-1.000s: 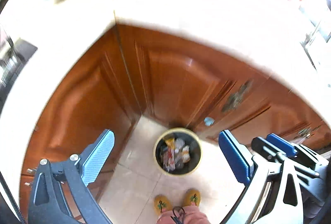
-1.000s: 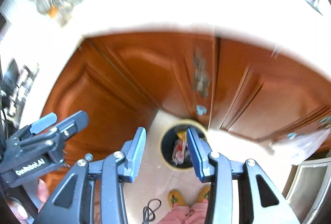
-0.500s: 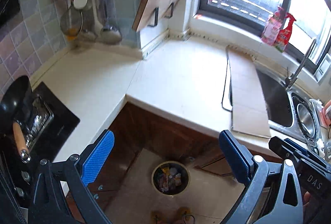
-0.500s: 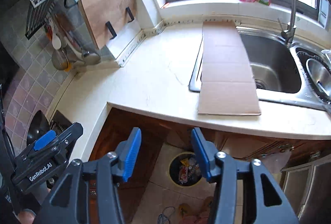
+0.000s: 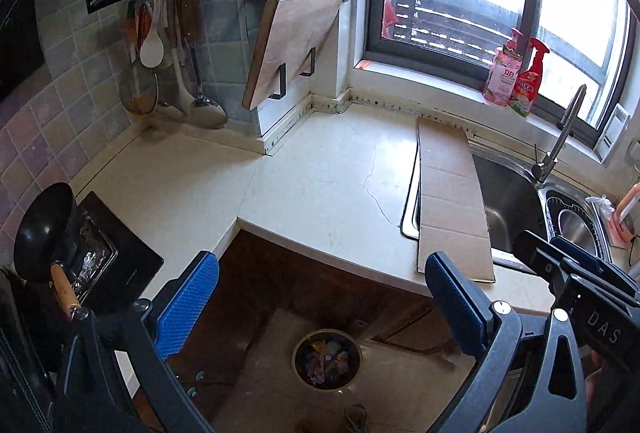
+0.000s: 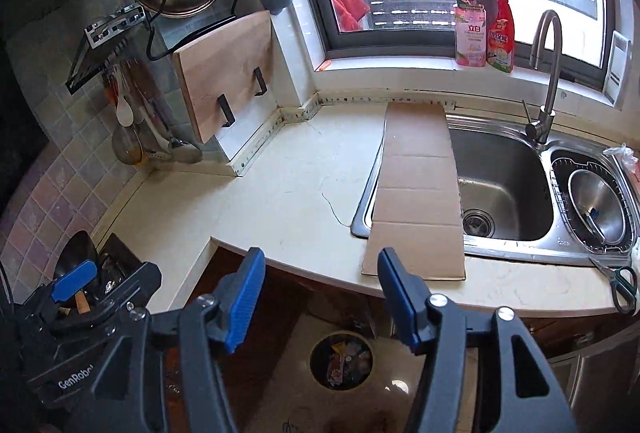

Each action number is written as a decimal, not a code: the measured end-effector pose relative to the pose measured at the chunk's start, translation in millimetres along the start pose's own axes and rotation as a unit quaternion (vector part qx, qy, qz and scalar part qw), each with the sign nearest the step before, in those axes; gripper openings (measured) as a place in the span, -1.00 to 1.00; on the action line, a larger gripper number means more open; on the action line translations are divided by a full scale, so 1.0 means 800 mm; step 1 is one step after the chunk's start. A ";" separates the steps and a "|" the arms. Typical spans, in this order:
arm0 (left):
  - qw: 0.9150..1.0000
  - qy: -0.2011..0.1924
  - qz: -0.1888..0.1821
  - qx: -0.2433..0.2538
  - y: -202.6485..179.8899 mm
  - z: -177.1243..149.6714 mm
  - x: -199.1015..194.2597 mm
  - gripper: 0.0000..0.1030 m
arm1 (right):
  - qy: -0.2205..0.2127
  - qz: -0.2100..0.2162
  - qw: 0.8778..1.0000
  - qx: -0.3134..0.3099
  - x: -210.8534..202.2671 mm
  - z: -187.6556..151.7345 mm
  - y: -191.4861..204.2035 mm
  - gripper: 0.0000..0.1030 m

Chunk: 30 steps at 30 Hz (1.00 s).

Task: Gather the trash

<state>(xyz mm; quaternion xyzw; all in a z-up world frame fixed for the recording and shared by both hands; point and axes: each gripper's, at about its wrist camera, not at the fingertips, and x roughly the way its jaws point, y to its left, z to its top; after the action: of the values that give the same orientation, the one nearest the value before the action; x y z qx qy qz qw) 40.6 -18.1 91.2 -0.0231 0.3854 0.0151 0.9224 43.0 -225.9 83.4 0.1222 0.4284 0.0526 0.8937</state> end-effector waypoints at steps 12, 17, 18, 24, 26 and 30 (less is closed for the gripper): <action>1.000 -0.005 -0.009 -0.001 0.024 0.022 0.022 0.98 | -0.023 -0.037 0.999 -0.018 0.013 0.011 0.042 0.15; 1.000 0.004 -0.019 0.012 0.034 0.040 0.039 0.98 | -0.037 -0.057 0.998 -0.001 0.022 0.016 0.055 0.15; 1.000 0.004 -0.021 0.017 0.035 0.044 0.043 0.98 | -0.036 -0.061 0.997 0.003 0.024 0.017 0.056 0.15; 0.998 0.007 -0.044 0.035 0.035 0.056 0.059 0.98 | -0.033 -0.083 0.996 0.030 0.032 0.021 0.057 0.15; 0.998 0.006 -0.051 0.041 0.034 0.060 0.061 0.98 | -0.038 -0.094 0.994 0.033 0.030 0.021 0.059 0.15; 0.997 0.001 -0.056 0.053 0.029 0.065 0.064 0.98 | -0.044 -0.106 0.992 0.043 0.028 0.022 0.058 0.15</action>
<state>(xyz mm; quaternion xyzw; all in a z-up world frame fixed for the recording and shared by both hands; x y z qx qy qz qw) 112.7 8.5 90.6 0.0041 0.3849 -0.0573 0.9212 71.6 -179.6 89.3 0.1171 0.4007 -0.0664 0.9063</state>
